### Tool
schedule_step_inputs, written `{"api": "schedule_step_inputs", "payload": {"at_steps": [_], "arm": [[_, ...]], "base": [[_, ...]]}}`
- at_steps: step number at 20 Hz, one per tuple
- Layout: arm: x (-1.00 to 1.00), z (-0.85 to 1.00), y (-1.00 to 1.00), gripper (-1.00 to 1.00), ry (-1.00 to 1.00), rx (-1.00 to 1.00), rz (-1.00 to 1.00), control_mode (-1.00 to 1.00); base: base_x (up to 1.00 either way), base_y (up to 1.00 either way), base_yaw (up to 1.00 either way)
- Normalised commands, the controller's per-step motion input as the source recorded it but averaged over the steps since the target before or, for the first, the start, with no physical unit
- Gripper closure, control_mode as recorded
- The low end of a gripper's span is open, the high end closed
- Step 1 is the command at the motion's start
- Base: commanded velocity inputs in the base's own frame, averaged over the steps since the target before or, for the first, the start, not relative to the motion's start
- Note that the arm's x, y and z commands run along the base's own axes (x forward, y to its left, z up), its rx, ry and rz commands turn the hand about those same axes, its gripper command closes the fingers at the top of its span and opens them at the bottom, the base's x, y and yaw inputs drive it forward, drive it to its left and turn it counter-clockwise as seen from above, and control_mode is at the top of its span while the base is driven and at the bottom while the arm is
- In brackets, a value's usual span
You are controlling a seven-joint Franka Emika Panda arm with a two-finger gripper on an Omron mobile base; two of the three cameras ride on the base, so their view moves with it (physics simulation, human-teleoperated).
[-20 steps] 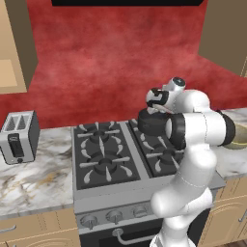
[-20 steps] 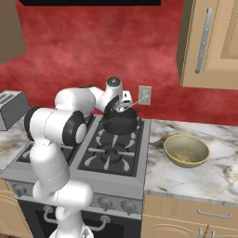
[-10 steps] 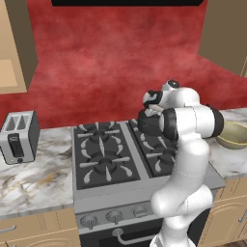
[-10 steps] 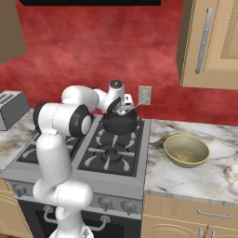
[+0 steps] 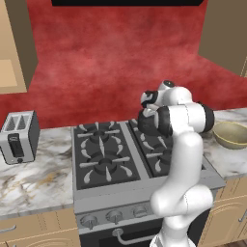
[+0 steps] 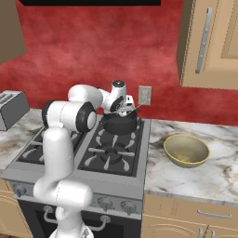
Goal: Open the cabinet and move the ladle to the pot. Then close the cabinet.
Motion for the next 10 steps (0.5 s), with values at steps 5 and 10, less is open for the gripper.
{"api": "schedule_step_inputs", "payload": {"at_steps": [5,10], "arm": [[0.25,-0.17,-0.02,1.0,0.04,0.0,0.0,-1.0],[0.24,-0.13,-0.01,1.0,0.04,0.0,0.0,-1.0]], "base": [[0.0,0.0,0.0],[0.0,0.0,0.0]]}}
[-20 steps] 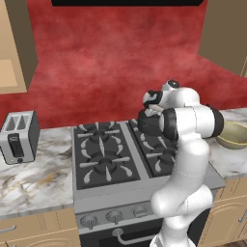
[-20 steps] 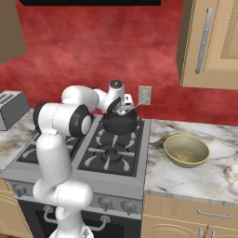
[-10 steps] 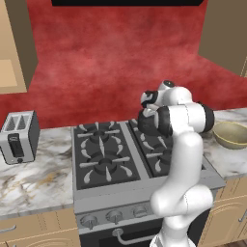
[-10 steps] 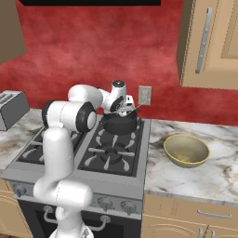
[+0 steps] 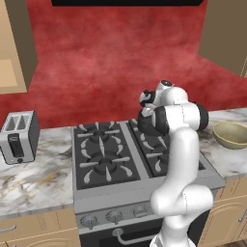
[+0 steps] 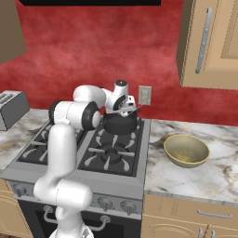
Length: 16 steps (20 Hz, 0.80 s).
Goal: Open the cabinet and move the ladle to the pot. Then close the cabinet.
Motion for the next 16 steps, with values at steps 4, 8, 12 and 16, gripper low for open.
{"api": "schedule_step_inputs", "payload": {"at_steps": [4,8,12,16], "arm": [[0.15,-0.22,0.0,1.0,0.07,0.0,0.0,-1.0],[0.11,-0.2,0.0,1.0,0.05,0.0,0.0,-1.0],[0.04,-0.11,0.0,1.0,0.03,0.0,0.0,-1.0],[0.0,-0.09,0.0,1.0,0.04,0.0,0.0,-1.0]], "base": [[0.0,0.0,0.0],[0.0,0.0,0.0],[0.0,0.0,0.0],[0.0,0.0,0.0]]}}
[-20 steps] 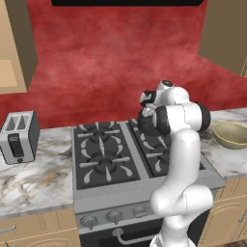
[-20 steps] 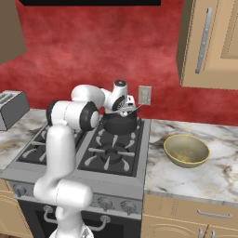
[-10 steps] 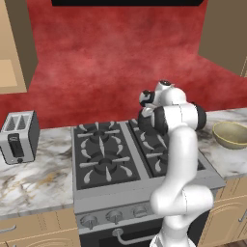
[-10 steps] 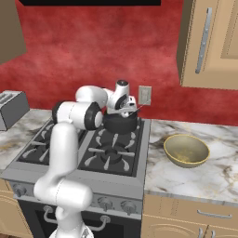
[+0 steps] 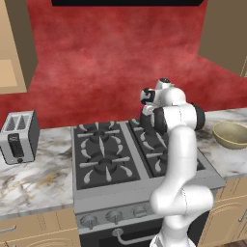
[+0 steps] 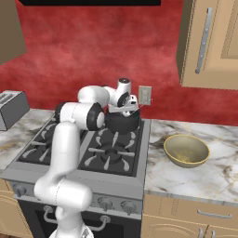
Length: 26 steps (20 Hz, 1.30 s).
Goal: Open the cabinet and move the ladle to the pot. Then close the cabinet.
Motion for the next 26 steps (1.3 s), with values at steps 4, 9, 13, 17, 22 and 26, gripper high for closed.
{"api": "schedule_step_inputs", "payload": {"at_steps": [4,9,13,17,22,26], "arm": [[-0.19,-0.01,0.0,-1.0,0.01,0.0,0.0,-1.0],[-0.29,0.0,0.0,-1.0,0.0,0.0,0.0,-1.0],[-0.43,0.01,0.0,-1.0,0.0,0.0,0.0,-1.0],[-0.55,0.46,0.01,-1.0,-0.08,0.0,0.0,-1.0],[-0.74,0.99,0.2,-1.0,-0.23,0.0,0.0,-1.0],[-0.72,0.94,0.31,-1.0,-0.19,0.0,0.0,-1.0]], "base": [[0.0,0.0,0.0],[0.0,0.0,0.0],[0.0,0.0,0.0],[0.0,0.0,0.0],[0.0,0.0,0.0],[0.0,0.0,0.0]]}}
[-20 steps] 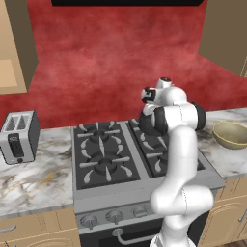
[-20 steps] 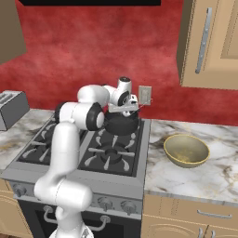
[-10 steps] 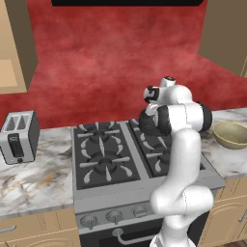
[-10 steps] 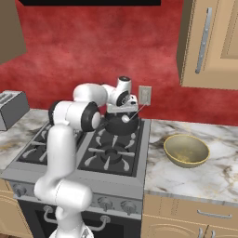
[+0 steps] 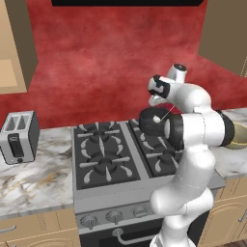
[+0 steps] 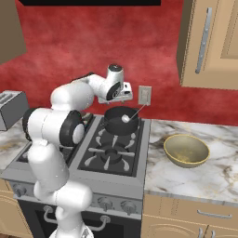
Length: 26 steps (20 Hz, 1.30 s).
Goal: Open the cabinet and move the ladle to the pot. Then close the cabinet.
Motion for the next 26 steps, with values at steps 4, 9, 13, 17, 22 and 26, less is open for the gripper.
{"api": "schedule_step_inputs", "payload": {"at_steps": [4,9,13,17,22,26], "arm": [[-0.96,0.74,0.49,-1.0,-0.14,0.0,0.0,-1.0],[-1.0,0.96,0.33,-1.0,-0.12,0.0,-0.01,-1.0],[-1.0,1.0,0.14,-1.0,-0.01,0.03,-0.07,-1.0],[-1.0,0.89,0.03,-1.0,0.02,0.07,-0.19,-1.0],[-0.91,0.49,0.0,-1.0,0.07,0.07,-0.3,-1.0],[-0.82,0.18,0.0,-1.0,0.11,0.09,-0.28,-1.0]], "base": [[0.0,0.0,0.0],[0.0,0.0,0.0],[0.0,0.0,0.0],[0.0,0.0,0.0],[0.0,0.0,0.0],[0.0,0.0,0.0]]}}
